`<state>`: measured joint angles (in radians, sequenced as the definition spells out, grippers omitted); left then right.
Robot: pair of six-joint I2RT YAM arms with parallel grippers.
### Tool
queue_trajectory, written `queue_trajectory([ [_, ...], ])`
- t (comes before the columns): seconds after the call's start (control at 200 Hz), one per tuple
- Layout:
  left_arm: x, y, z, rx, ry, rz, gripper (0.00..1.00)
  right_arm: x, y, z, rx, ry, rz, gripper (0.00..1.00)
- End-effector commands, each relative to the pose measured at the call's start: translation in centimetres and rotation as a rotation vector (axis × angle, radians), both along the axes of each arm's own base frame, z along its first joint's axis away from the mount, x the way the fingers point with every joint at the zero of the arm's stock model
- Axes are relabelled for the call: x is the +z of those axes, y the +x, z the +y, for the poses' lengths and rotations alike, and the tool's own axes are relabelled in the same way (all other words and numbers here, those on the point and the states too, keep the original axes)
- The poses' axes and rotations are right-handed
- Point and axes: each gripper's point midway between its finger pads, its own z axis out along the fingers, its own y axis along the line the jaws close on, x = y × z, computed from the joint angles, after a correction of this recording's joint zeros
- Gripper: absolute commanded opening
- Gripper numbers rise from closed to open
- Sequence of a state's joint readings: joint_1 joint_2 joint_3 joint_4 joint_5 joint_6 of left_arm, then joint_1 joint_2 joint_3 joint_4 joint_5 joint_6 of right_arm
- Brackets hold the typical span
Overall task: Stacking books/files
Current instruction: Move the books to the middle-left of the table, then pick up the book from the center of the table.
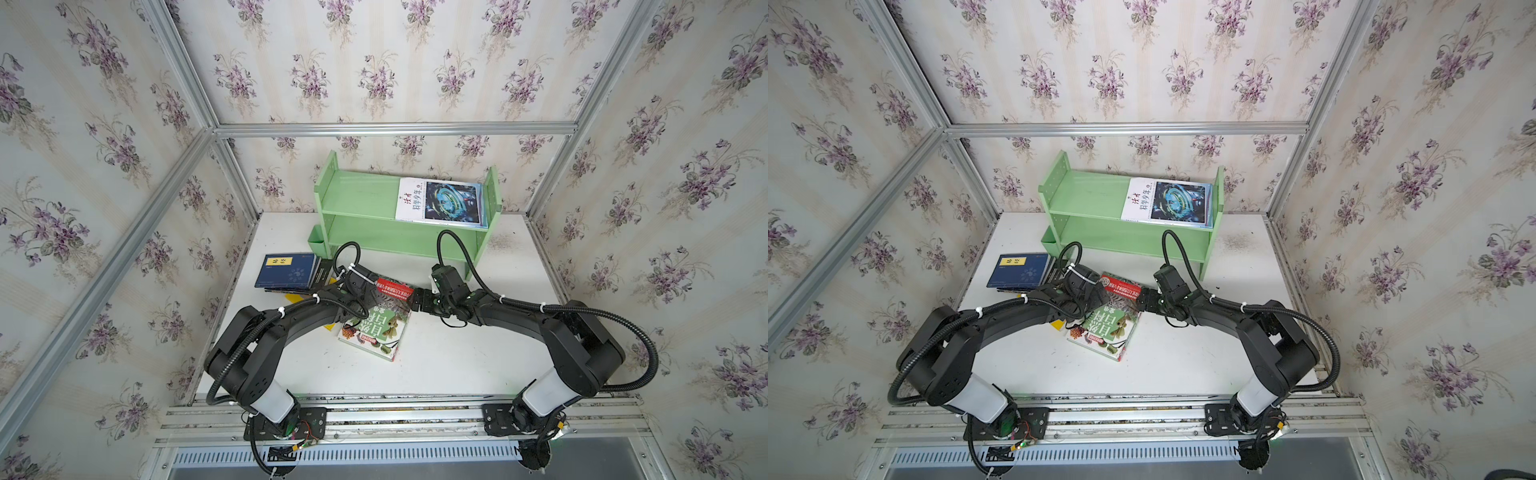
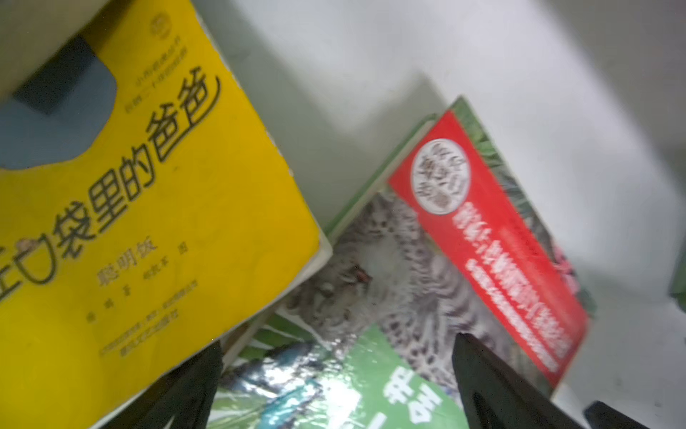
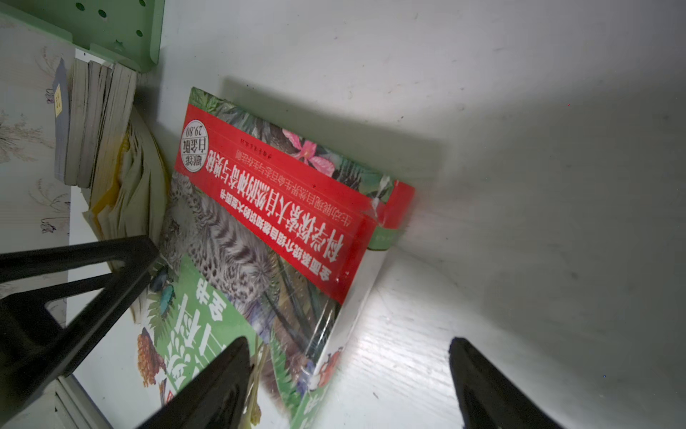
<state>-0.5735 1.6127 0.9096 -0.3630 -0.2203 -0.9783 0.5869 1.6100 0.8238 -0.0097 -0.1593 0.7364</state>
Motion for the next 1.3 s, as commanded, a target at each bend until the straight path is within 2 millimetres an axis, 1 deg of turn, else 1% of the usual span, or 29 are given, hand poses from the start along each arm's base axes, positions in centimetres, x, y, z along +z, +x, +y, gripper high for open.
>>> queue_trajectory([
  [0.0,-0.7,-1.1,1.8,-0.050,0.118,0.066,0.99,0.7,0.7,0.8,-0.017,0.052,-0.011,0.86],
  [0.055,-0.7,-1.0,1.4,-0.072,0.107,0.069,0.99,0.5,0.7,1.0,-0.020,0.060,-0.003,0.86],
  [0.15,-1.1,-0.6,-0.1,-0.132,0.057,0.079,0.99,0.1,0.7,1.4,-0.025,0.086,0.021,0.86],
  [0.26,-1.4,-0.5,-2.2,-0.201,-0.033,0.081,0.99,-0.7,0.5,2.0,-0.029,0.118,0.061,0.87],
  [0.395,-1.7,-0.7,-5.1,-0.286,-0.182,0.089,0.99,-1.4,0.3,2.8,-0.023,0.163,0.100,0.86],
  [0.485,-2.1,-0.9,-6.8,-0.329,-0.282,0.099,0.99,-1.7,0.1,4.2,0.001,0.247,0.125,0.86],
  [0.585,-2.3,-1.0,-8.1,-0.353,-0.357,0.110,0.99,-1.8,0.0,5.9,0.021,0.381,0.152,0.84],
  [0.65,-2.3,-1.1,-8.6,-0.361,-0.395,0.116,0.99,-1.2,0.0,6.8,0.033,0.484,0.136,0.82],
  [0.7,-2.3,-1.1,-9.0,-0.366,-0.426,0.116,0.99,-0.4,0.2,7.4,0.037,0.564,0.106,0.81],
  [0.76,-2.3,-1.2,-9.2,-0.367,-0.450,0.116,0.99,0.5,0.2,7.5,0.032,0.636,0.079,0.78],
  [0.77,-2.3,-1.2,-9.2,-0.368,-0.453,0.117,0.99,0.9,0.3,7.5,0.035,0.654,0.063,0.78],
  [0.805,-2.2,-1.2,-9.5,-0.376,-0.471,0.112,0.99,1.6,0.2,7.6,0.036,0.688,0.041,0.78],
  [0.954,-2.1,-1.4,-9.6,-0.380,-0.494,0.115,0.99,3.9,-0.1,7.3,0.038,0.796,-0.011,0.76],
  [1.004,-2.1,-1.4,-9.4,-0.371,-0.493,0.114,0.99,4.3,-0.2,7.2,0.031,0.810,-0.017,0.74],
  [1.204,-1.6,-1.4,-8.1,-0.332,-0.484,0.091,0.99,4.0,-0.8,5.5,-0.025,0.765,-0.023,0.62],
  [1.299,-1.1,-1.2,-7.6,-0.322,-0.485,0.074,0.99,4.3,-1.1,4.8,-0.036,0.717,-0.033,0.61],
])
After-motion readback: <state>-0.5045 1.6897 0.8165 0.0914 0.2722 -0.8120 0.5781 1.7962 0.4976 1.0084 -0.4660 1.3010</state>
